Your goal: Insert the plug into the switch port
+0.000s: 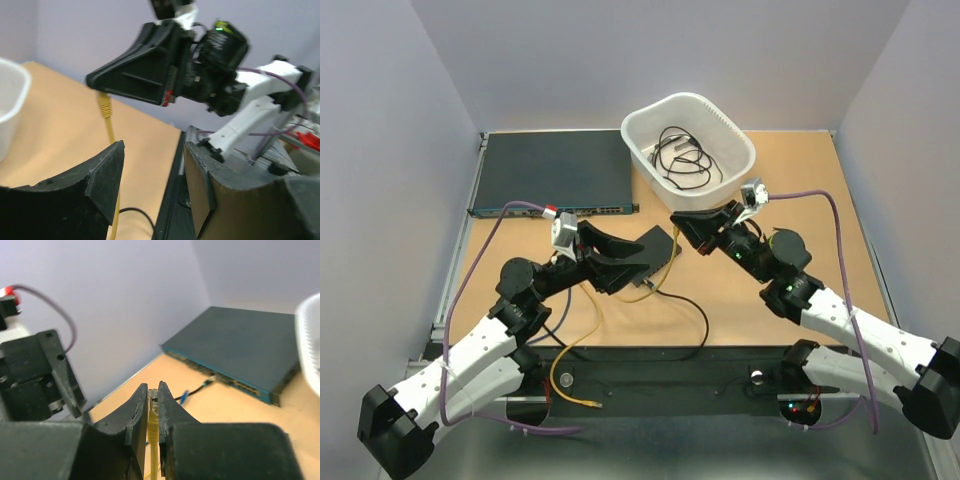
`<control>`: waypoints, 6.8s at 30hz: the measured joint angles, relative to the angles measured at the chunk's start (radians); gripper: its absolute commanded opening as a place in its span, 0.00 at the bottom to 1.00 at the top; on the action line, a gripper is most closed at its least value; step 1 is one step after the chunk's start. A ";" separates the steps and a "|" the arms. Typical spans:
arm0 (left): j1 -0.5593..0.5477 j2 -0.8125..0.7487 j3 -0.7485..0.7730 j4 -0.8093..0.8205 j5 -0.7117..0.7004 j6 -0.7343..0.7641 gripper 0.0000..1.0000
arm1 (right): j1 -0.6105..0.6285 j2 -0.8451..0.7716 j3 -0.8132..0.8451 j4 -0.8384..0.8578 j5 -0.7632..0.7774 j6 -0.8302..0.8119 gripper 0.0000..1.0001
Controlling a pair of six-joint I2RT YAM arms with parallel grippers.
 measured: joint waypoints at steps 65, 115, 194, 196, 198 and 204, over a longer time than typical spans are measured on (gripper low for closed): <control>-0.052 0.267 -0.184 0.543 0.143 -0.158 0.39 | -0.032 0.206 0.060 0.412 -0.544 0.300 0.00; -0.183 0.202 0.035 -0.243 -0.713 -0.013 0.00 | 0.198 0.310 0.297 -0.315 0.300 -0.215 0.59; -0.159 0.303 0.133 -0.359 -0.789 0.026 0.59 | 0.187 0.378 0.235 -1.101 0.558 0.098 0.01; -0.142 0.330 0.133 -0.357 -0.784 0.029 0.59 | 0.180 0.418 0.236 -1.096 0.562 0.088 0.00; -0.114 0.362 0.134 -0.355 -0.773 0.033 0.58 | 0.169 0.460 0.237 -1.081 0.564 0.075 0.00; 0.024 0.454 0.134 -0.319 -0.681 0.040 0.57 | 0.127 0.553 0.235 -1.010 0.552 0.024 0.00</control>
